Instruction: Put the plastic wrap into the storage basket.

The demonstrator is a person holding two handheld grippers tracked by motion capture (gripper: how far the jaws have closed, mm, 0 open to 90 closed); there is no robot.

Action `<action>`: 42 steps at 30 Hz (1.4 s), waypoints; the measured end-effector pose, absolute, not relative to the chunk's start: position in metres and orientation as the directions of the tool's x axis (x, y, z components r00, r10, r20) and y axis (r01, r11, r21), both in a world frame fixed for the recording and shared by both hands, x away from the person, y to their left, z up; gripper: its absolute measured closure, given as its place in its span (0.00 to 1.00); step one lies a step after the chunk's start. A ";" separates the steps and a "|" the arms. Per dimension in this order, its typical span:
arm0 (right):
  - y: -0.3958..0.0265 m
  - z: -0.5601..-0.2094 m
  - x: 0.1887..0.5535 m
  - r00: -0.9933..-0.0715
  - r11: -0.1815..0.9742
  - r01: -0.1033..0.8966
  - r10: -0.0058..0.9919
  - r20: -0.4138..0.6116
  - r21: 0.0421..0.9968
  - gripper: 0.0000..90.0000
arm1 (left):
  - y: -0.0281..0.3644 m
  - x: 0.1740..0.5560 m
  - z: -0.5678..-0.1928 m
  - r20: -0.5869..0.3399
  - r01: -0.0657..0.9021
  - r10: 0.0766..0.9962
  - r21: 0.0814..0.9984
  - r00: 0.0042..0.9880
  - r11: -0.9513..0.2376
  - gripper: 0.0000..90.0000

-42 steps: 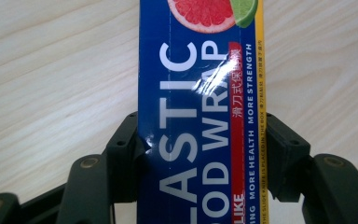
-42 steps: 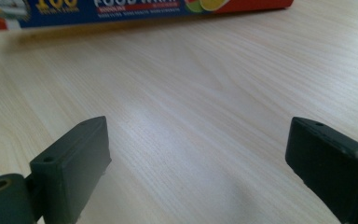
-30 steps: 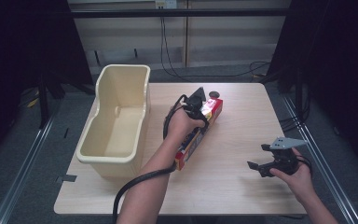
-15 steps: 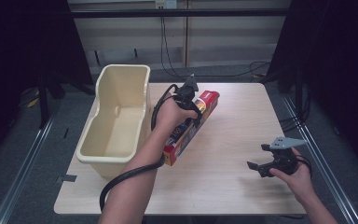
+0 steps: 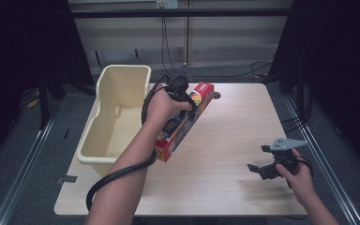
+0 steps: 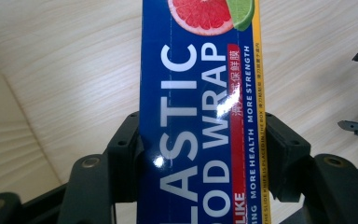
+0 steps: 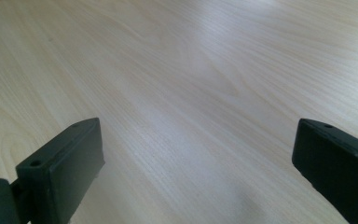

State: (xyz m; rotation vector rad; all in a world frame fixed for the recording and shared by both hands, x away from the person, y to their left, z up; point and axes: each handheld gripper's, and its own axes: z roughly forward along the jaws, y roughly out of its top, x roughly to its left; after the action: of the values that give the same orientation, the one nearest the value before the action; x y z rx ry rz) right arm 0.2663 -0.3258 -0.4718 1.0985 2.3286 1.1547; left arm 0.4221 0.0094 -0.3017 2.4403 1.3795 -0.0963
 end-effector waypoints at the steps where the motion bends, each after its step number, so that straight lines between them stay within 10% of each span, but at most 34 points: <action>1: -0.326 -0.472 0.266 -0.655 0.379 0.498 0.754 0.052 0.780 0.02 | 0.011 0.422 -0.299 -0.221 0.845 0.823 0.256 0.523 -0.469 0.46; 42: -0.319 -0.471 0.265 -0.674 0.414 0.486 0.739 0.028 0.770 0.02 | 0.092 0.412 -0.232 -0.232 0.908 0.897 0.285 0.376 -0.306 0.46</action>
State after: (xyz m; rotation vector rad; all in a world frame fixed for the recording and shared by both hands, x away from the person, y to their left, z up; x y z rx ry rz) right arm 0.2648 -0.3195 -0.4712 1.0597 2.3582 1.1266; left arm 0.4116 0.0918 -0.2316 2.2752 1.5727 -0.0408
